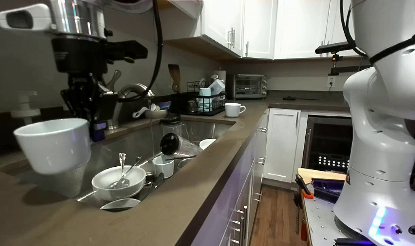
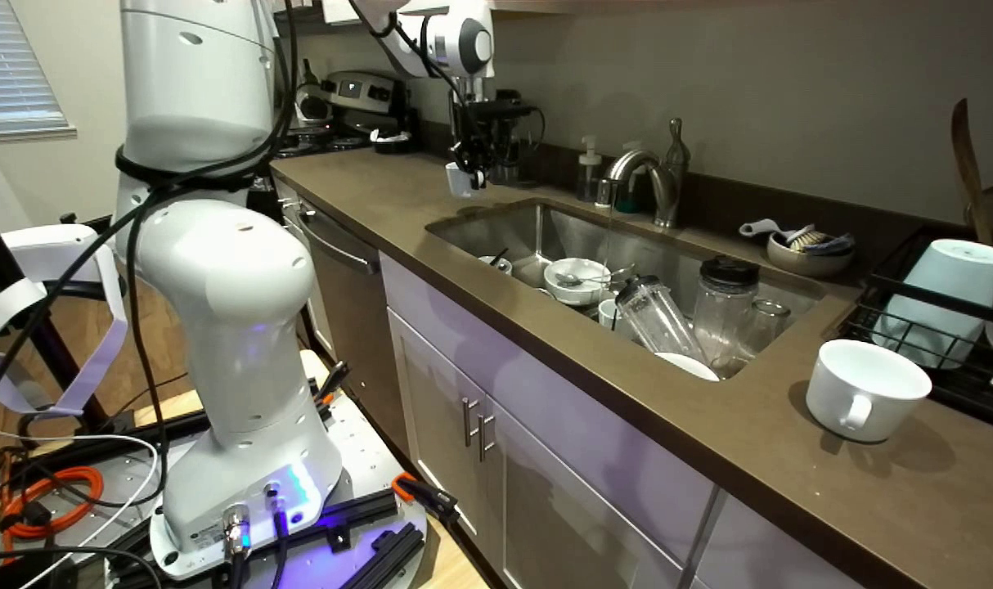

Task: Pick up the mug cup from the countertop, move it to the right and then move it to the left back on the countertop.

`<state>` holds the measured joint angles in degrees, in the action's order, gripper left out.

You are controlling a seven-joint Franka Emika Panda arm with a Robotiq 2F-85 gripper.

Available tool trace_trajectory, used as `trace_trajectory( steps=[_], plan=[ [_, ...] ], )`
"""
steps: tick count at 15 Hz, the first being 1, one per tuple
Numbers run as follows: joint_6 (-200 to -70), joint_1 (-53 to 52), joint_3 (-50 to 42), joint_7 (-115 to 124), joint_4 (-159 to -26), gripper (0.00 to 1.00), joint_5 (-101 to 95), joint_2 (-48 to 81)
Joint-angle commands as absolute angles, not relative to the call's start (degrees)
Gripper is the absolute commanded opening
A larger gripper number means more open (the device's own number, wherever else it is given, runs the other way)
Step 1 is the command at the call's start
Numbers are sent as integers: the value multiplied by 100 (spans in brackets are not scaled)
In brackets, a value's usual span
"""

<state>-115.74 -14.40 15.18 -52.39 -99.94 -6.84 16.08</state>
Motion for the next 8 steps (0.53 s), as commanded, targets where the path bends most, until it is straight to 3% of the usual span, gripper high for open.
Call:
trace_trajectory(
  steps=[1, 4, 5, 8],
  plan=[
    [-11665, -1163, 1388, -5008, -10539, 6, -524, 1050],
    [-11559, -1132, 1339, -5124, -10353, 6, -671, 1271],
    [-11560, -1102, 1312, -5126, -10407, 16, -673, 1232],
    [-11560, -1126, 1321, -5125, -10412, 16, -676, 1289]
  ],
)
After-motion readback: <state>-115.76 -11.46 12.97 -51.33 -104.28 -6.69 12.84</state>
